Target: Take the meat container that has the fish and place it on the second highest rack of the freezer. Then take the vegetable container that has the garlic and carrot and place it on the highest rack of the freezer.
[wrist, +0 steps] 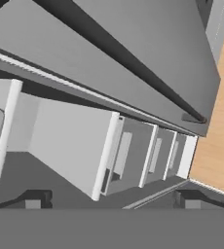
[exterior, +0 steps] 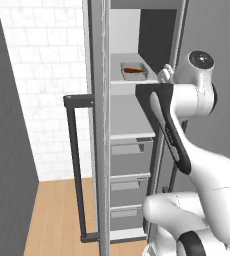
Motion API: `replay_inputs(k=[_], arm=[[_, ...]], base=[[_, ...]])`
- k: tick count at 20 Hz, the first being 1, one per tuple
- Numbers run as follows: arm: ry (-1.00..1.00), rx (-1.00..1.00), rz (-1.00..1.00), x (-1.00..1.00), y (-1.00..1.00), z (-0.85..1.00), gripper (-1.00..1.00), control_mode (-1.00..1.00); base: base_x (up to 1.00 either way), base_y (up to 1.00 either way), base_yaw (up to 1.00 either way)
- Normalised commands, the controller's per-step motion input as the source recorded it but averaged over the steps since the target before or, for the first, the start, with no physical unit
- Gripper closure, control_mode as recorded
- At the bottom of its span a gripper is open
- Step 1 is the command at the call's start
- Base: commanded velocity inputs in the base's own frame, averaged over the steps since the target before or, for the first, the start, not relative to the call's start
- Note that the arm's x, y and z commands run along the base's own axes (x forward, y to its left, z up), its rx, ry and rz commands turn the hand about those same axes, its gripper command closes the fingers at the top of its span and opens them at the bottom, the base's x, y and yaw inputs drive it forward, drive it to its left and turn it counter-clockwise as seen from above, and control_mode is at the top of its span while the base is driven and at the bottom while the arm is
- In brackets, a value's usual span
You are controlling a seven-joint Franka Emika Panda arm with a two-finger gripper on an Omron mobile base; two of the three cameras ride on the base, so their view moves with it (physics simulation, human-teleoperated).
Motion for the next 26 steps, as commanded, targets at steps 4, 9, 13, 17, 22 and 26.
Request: replay_inputs(k=[4,9,13,17,22,26], arm=[[0.07,-0.01,0.03,-0.75,0.00,-0.56,-1.00,1.00],[0.00,0.00,0.00,0.00,0.00,0.00,-1.00,1.00],[0.00,0.00,0.00,0.00,0.00,0.00,-1.00,1.00],[0.00,0.00,0.00,0.00,0.00,0.00,-1.00,1.00],[0.00,0.00,0.00,0.00,0.00,0.00,-1.00,1.00],[0.00,0.00,0.00,0.00,0.00,0.00,-1.00,1.00]], base=[[-0.25,-0.01,0.01],[-0.85,-0.69,-0.02],[-0.11,-1.00,-0.14],[0.20,-1.00,-0.10],[0.32,-1.00,0.00],[0.18,-1.00,0.00]])
